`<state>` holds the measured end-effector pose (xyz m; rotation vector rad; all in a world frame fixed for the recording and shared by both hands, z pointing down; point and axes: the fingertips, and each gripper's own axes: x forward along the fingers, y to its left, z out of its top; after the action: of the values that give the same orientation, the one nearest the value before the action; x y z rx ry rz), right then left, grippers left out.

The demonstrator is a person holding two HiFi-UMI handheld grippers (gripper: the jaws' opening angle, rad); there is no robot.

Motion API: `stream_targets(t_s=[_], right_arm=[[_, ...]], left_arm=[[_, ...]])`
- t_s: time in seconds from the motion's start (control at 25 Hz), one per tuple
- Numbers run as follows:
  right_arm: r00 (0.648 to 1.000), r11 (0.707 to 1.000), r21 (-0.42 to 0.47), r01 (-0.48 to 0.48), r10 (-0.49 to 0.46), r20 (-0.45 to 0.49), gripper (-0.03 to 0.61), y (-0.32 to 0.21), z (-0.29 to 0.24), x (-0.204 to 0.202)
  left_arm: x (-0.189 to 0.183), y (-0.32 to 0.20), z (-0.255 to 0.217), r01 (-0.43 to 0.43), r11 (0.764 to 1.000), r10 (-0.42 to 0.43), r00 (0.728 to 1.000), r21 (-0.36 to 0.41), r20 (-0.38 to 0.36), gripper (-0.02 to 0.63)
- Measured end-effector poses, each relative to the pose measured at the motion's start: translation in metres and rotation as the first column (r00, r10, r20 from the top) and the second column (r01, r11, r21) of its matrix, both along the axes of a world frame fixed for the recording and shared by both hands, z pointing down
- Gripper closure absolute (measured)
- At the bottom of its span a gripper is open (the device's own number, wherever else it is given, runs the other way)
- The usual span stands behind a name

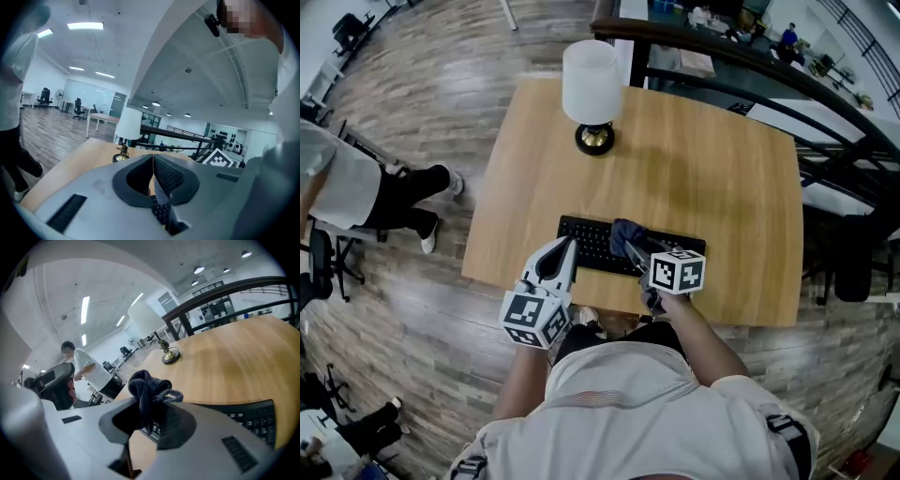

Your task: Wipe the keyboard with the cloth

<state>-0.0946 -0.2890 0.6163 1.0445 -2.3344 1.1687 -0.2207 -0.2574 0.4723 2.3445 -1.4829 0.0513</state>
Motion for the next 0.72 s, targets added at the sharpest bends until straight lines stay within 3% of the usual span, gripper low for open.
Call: stream_targets(t_s=[0.24,0.44,0.72], right_arm=[[0.985,0.984,-0.053,0.17,-0.172,-0.027,0.443,0.011,0.038,-0.102],[0.955,0.952,-0.108,0.286,-0.292,-0.048,0.444,0.022,0.066,-0.176],[0.94,0.94,-0.172,0.293,-0.316,-0.125,0.443,0.028,0.106,-0.202]], left_arm=[[-0.086,0.036,0.014,0.176,0.984,-0.175,0.984,-0.028,0.013,0.598],[-0.134,0.062,0.019,0.285,0.958,-0.284,0.959,-0.045,0.028,0.598],[-0.15,0.071,0.02,0.307,0.951,-0.305,0.952,-0.046,0.031,0.598]])
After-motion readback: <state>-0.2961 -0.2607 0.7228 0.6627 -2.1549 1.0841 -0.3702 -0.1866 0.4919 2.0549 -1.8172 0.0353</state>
